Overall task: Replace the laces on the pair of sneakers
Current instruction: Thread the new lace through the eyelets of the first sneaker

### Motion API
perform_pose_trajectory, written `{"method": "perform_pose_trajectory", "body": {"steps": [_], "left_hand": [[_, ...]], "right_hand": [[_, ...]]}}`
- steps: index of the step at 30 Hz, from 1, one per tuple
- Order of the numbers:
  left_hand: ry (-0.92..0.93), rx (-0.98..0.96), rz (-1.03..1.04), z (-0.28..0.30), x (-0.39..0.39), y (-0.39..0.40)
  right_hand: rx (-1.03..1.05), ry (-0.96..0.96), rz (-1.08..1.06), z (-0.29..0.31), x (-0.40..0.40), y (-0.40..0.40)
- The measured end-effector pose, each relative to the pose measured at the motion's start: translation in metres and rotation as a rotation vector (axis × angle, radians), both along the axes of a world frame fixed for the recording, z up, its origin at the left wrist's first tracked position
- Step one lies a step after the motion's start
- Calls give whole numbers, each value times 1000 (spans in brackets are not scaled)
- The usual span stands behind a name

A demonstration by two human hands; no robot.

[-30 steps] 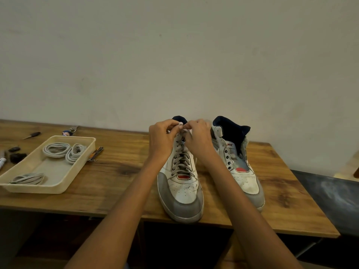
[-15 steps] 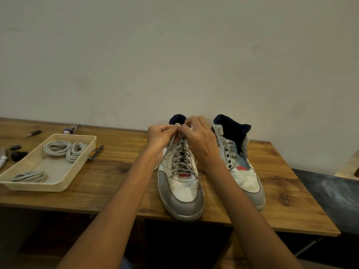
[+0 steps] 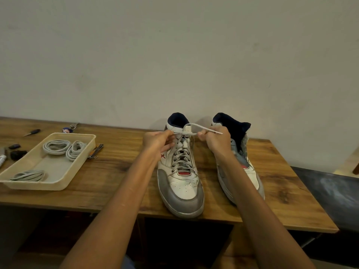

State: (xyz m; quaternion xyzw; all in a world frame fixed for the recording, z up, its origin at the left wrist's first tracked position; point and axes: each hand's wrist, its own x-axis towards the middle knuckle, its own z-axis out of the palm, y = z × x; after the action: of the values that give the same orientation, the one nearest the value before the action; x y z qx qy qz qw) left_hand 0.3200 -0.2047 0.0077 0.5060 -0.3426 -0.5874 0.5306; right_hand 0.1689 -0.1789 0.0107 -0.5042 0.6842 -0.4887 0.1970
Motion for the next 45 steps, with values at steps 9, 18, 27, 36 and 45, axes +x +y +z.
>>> {"method": "perform_pose_trajectory", "body": {"steps": [9,18,27,36,45], "left_hand": [[-241,-130,-261,8,16,-2],[-263,-304,-156,2,6,-1],[84,-110,85,-6,-8,0],[32,-19,86,-15,-15,0],[-52,-2,-241,3,14,-2]], "right_hand": [[157,106,396,6,1,4],[16,156,317,2,3,0],[33,-208,172,2,2,4],[131,-106,112,-11,-2,4],[218,-56,418,9,-8,9]]}}
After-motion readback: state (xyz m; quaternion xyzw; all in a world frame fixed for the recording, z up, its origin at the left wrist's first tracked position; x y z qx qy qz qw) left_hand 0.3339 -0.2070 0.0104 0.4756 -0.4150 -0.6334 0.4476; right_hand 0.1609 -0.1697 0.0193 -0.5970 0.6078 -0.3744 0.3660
